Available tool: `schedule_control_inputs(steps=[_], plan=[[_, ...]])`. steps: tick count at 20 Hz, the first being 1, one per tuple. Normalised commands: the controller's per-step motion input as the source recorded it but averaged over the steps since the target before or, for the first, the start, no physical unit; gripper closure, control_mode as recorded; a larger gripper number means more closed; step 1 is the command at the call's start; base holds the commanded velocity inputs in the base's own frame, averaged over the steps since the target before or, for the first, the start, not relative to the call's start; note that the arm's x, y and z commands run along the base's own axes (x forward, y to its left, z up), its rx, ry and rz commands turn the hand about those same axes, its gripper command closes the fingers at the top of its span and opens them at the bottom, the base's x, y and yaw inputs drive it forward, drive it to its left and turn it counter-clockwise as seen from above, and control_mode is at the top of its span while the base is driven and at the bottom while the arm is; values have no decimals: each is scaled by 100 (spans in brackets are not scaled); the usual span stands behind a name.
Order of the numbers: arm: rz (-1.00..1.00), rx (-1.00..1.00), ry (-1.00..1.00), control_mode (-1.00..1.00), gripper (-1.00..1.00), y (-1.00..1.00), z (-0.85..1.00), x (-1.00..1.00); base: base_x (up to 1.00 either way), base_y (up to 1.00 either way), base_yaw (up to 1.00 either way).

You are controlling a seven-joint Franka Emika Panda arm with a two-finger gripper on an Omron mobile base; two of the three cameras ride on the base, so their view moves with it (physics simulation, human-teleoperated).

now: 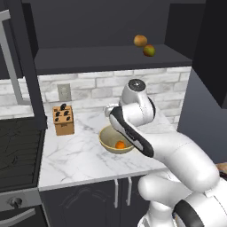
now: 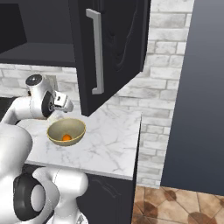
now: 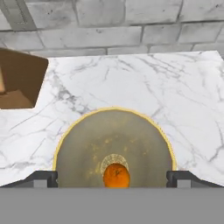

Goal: Open the cabinet. Pick the tangerine and mango from the cabinet and place them into the bowl. Then close the cabinet.

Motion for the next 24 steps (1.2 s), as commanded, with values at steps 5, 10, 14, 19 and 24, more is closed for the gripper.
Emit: schedule_control_inputs(steps=[5, 10, 14, 19, 24], plan=[[0, 0, -21, -100, -100, -4, 29, -40, 0, 0, 0], [0, 0, -23, -100, -100, 0, 29, -39, 0, 0, 0], [0, 0, -24, -100, -100, -1, 27, -40, 0, 0, 0], [0, 0, -21, -100, -100, 0, 45, -30, 0, 0, 0], [-2, 0, -11, -100, -100, 0, 67, -8, 0, 0, 0]])
